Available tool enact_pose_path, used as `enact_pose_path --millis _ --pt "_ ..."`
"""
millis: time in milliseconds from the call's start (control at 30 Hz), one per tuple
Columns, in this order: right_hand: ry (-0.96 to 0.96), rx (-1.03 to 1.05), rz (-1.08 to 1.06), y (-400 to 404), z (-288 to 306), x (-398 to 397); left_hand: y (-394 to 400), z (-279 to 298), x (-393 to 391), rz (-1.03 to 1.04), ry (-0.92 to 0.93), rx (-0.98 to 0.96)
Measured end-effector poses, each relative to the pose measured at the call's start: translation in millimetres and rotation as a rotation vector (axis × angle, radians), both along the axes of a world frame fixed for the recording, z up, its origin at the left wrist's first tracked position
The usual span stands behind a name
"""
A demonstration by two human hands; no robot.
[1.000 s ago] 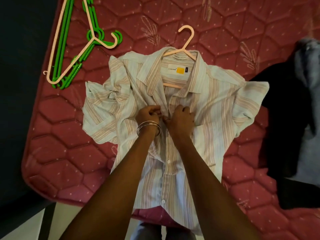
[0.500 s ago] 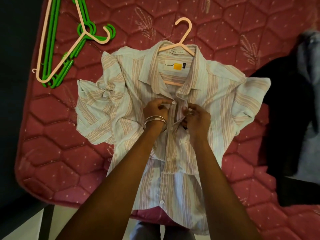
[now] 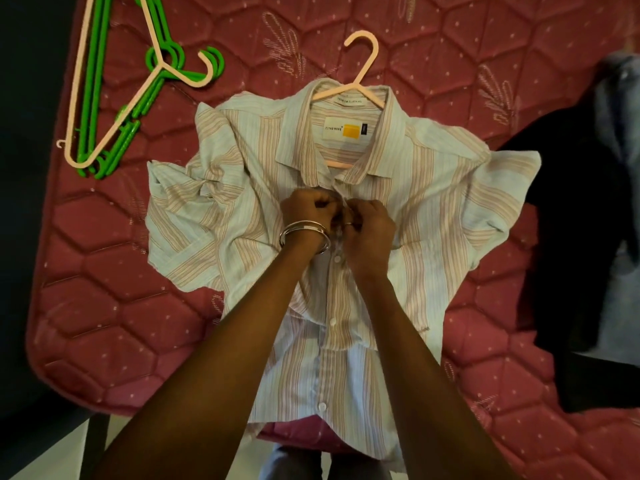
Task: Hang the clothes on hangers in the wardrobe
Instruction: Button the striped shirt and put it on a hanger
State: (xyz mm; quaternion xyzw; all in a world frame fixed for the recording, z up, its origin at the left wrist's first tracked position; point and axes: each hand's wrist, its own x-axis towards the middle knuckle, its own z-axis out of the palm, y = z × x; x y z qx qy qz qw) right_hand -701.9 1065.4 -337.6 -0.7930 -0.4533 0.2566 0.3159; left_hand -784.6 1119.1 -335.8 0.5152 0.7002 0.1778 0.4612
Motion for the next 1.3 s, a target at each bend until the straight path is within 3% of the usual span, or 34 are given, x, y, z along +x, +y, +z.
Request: enact_pose_path --millis 167,400,700,967,1200,1300 --pt "0.001 0.09 0.051 2.2 2.1 -2.9 3.6 -0.9 -11.9 0.1 -0.152 -0.159" --pt "0.023 0.086 -0.01 1.3 -0.1 4.4 -0.7 9.0 -9.4 0.164 -0.351 -0.217" --pt "0.349 0.041 -0.137 -3.9 3.6 2.9 -2.7 11.1 -4.0 0.166 -0.271 -0.157" --pt "0.663 -0.106 -0.034 0.5 -0.5 21.9 0.2 0.0 -9.7 0.14 -0.227 -0.139" --pt "0.723 -0.176 0.167 18.7 10.4 23.3 5.4 -0.2 -13.0 0.2 -0.251 -0.226" --pt "0.622 -0.218 0.143 24.7 8.0 29.2 8.2 3.3 -10.9 0.235 -0.256 -0.241"
